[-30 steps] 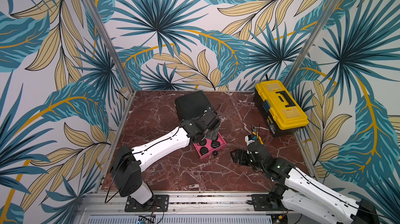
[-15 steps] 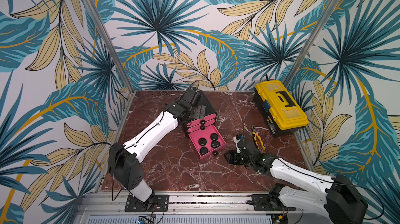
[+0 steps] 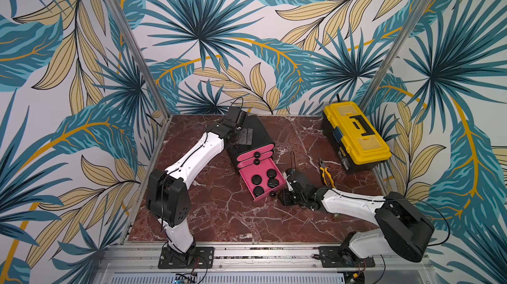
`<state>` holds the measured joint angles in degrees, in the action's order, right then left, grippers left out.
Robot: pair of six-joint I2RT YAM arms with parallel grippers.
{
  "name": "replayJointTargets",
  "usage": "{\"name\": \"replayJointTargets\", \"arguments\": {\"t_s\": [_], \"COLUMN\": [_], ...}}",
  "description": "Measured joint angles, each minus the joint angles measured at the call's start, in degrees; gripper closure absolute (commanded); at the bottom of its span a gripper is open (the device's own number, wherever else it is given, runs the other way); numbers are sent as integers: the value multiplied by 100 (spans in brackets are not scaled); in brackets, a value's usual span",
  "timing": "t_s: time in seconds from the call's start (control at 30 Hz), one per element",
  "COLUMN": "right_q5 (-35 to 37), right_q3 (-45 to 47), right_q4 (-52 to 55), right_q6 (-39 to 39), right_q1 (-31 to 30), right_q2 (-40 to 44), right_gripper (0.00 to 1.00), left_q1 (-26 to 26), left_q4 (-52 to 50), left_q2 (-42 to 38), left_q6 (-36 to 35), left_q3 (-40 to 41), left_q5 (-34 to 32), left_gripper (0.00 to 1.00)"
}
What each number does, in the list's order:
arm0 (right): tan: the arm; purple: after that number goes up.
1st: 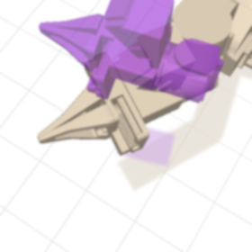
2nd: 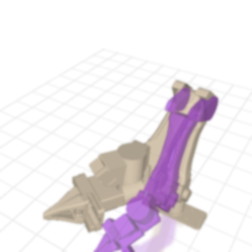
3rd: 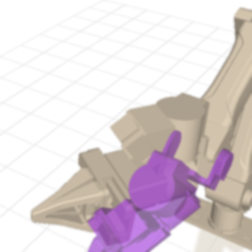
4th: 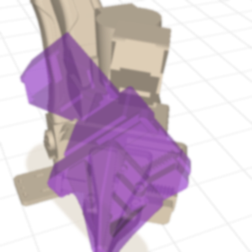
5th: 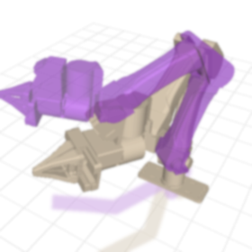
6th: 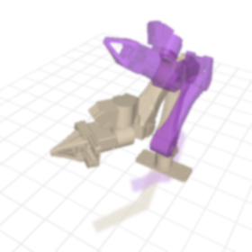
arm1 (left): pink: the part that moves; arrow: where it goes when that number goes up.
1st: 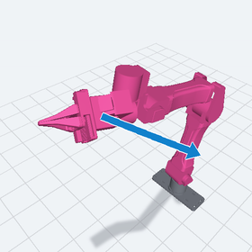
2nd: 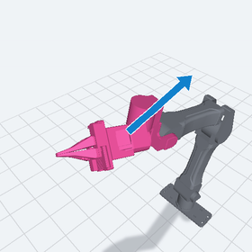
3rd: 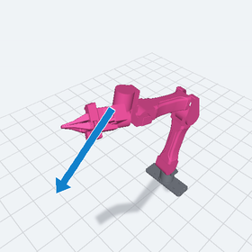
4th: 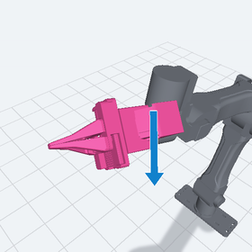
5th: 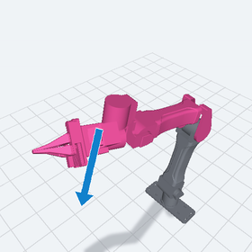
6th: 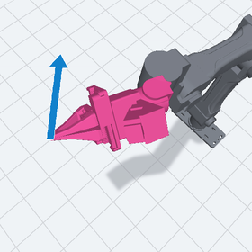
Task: Put the bluetooth earphones in the drawer according to color
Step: Close the drawer of the storage box.
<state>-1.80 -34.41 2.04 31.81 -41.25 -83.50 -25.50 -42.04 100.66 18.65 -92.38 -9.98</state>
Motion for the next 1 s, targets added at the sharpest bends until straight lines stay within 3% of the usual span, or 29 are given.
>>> {"name": "replayJointTargets", "arguments": {"t_s": [0.37, 0.7, 1.0], "right_q5": [-35, 420, 763], "right_q3": [-273, -603, -1532], "right_q4": [-785, -798, -824], "right_q6": [-15, 245, 313], "right_q1": [-286, -350, -352], "right_q2": [-634, -824, -1176], "right_gripper": [61, 63, 64], "left_q1": [11, 11, 42], "left_q4": [378, 520, 634], "left_q2": [-101, -142, -192], "left_q6": [22, 24, 22], "left_q3": [291, 402, 505], "left_q5": [81, 79, 131], "left_gripper": [0, 0, 0]}}
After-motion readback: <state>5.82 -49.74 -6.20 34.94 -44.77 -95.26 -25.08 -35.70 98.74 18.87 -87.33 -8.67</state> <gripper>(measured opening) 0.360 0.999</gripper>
